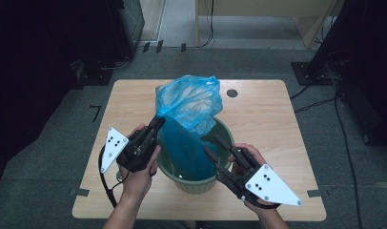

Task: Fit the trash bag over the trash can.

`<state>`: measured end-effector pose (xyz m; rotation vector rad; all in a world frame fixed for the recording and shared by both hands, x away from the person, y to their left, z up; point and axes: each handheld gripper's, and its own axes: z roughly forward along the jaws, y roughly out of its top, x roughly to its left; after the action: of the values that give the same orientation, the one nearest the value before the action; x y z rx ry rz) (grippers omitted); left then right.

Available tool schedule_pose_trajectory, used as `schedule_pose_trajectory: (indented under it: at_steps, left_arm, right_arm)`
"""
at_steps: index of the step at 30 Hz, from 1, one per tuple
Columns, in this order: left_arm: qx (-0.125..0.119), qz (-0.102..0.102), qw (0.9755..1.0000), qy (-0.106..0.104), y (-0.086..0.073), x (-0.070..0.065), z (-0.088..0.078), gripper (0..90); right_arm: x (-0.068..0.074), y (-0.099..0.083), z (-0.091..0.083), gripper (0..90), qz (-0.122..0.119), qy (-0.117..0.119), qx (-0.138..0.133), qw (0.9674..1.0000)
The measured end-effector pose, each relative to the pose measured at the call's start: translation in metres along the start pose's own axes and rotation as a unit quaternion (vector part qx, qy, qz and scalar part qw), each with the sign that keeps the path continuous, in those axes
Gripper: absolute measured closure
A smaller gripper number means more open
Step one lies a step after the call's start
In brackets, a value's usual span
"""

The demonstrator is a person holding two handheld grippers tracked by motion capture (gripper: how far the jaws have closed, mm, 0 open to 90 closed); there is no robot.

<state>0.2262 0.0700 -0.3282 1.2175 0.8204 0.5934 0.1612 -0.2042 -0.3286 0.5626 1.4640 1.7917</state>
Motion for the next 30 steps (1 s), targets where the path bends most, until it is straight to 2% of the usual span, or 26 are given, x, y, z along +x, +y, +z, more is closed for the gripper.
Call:
schedule_pose_trajectory:
  at_steps: [5, 6, 8, 9, 11, 12, 13, 14, 16, 17, 20, 22, 23, 25, 26, 27, 28, 30]
  left_arm:
    - [-0.004, -0.008, 0.9999, -0.005, 0.001, 0.003, -0.003, 90.0]
    - [-0.004, -0.008, 0.9999, -0.005, 0.001, 0.003, -0.003, 90.0]
    - [-0.006, -0.010, 0.9999, -0.005, 0.002, 0.003, -0.003, 90.0]
    - [-0.006, -0.010, 0.9999, -0.005, 0.002, 0.003, -0.003, 90.0]
    - [-0.009, -0.013, 0.9999, -0.008, 0.003, 0.003, -0.004, 90.0]
    - [-0.009, -0.013, 0.9999, -0.008, 0.003, 0.003, -0.004, 90.0]
    - [-0.009, -0.016, 0.9998, -0.010, 0.003, 0.003, -0.004, 90.0]
    - [-0.009, -0.016, 0.9998, -0.010, 0.003, 0.003, -0.004, 90.0]
    - [-0.009, -0.020, 0.9996, -0.015, 0.003, 0.004, -0.004, 90.0]
    - [-0.009, -0.026, 0.9994, -0.021, 0.004, 0.004, -0.004, 90.0]
    - [-0.010, -0.027, 0.9992, -0.028, 0.003, 0.003, -0.004, 90.0]
    - [-0.008, -0.027, 0.9991, -0.032, 0.003, 0.003, -0.004, 90.0]
    - [-0.007, -0.029, 0.9990, -0.034, 0.003, 0.003, -0.004, 90.0]
    - [-0.007, -0.030, 0.9989, -0.036, 0.003, 0.004, -0.005, 90.0]
    - [-0.006, -0.029, 0.9989, -0.035, 0.003, 0.004, -0.005, 90.0]
    - [-0.007, -0.031, 0.9989, -0.035, 0.003, 0.005, -0.005, 90.0]
    - [-0.009, -0.033, 0.9989, -0.031, 0.003, 0.008, -0.007, 89.9]
    - [-0.009, -0.036, 0.9989, -0.030, 0.003, 0.010, -0.008, 89.8]
  right_arm:
    - [-0.020, -0.004, 0.001, 65.9, 0.025, -0.046, -0.001, 0.9986]
    - [-0.028, -0.008, 0.006, 65.3, 0.038, -0.069, 0.010, 0.9968]
    - [-0.036, -0.014, 0.012, 59.8, 0.047, -0.082, 0.023, 0.9952]
    - [-0.036, -0.014, 0.012, 59.8, 0.047, -0.082, 0.023, 0.9952]
    - [-0.042, -0.024, 0.020, 42.2, 0.047, -0.111, 0.038, 0.9920]
    - [-0.042, -0.024, 0.020, 42.2, 0.047, -0.111, 0.038, 0.9920]
    - [-0.043, -0.028, 0.026, 29.4, 0.038, -0.136, 0.046, 0.9889]
    - [-0.043, -0.028, 0.026, 29.4, 0.038, -0.136, 0.046, 0.9889]
    - [-0.044, -0.029, 0.033, 22.7, 0.036, -0.143, 0.062, 0.9872]
    - [-0.047, -0.030, 0.040, 21.0, 0.039, -0.139, 0.085, 0.9858]
    - [-0.047, -0.030, 0.048, 21.3, 0.029, -0.135, 0.096, 0.9858]
    - [-0.043, -0.030, 0.058, 36.8, -0.001, -0.132, 0.113, 0.9848]
    - [-0.043, -0.030, 0.058, 36.8, -0.001, -0.132, 0.113, 0.9848]
    - [-0.038, -0.030, 0.061, 60.3, -0.030, -0.135, 0.107, 0.9846]
    - [-0.036, -0.028, 0.059, 80.7, -0.038, -0.138, 0.094, 0.9852]
    - [-0.036, -0.028, 0.059, 80.7, -0.038, -0.138, 0.094, 0.9852]
    - [-0.038, -0.024, 0.056, 90.0, -0.020, -0.142, 0.079, 0.9865]
    - [-0.039, -0.023, 0.054, 90.0, -0.012, -0.147, 0.074, 0.9862]
